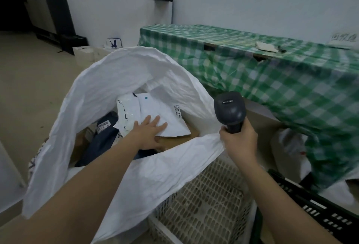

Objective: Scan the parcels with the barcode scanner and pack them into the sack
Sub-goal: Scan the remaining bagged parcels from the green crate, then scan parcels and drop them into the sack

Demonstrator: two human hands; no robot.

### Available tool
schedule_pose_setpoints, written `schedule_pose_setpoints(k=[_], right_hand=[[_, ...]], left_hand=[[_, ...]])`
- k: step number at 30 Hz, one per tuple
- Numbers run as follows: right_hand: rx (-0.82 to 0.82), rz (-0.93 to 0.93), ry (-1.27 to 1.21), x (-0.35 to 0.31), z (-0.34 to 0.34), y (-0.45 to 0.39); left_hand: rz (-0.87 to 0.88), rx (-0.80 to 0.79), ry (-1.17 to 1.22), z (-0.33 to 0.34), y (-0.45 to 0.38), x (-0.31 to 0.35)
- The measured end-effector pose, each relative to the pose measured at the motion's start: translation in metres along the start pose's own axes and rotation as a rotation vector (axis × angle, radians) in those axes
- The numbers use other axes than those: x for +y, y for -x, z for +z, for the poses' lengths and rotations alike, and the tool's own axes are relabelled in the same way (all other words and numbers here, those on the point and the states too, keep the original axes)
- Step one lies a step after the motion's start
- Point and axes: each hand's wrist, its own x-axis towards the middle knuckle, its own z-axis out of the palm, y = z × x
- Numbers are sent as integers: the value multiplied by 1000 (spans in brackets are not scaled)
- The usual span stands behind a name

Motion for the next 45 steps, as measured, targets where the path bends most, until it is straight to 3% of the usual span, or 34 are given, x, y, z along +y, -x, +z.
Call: schedule_pose_setpoints(k=[5,10,14,20,25,31,37,45], right_hand=[[110,-77,-55,-18,-8,-9],[-13,10,14,7,-5,3],[5,79,11,20,-10,14],[-11,126,-83,17,-31,30],[15,137,49,26,-75,54],[-23,238,173,63,-161,96],[53,389,315,126,-260,144],[179,655,248,231,-301,162]], left_hand=[[8,52,-37,-10,-7,1],[24,16,-61,4,-8,3],[77,20,277,-1,0,4],[39,399,758,-22,42,22],[166,521,940,-30,89,88],[265,398,981,-7,104,187],[467,122,870,32,96,297],[370,-131,772,130,47,412]])
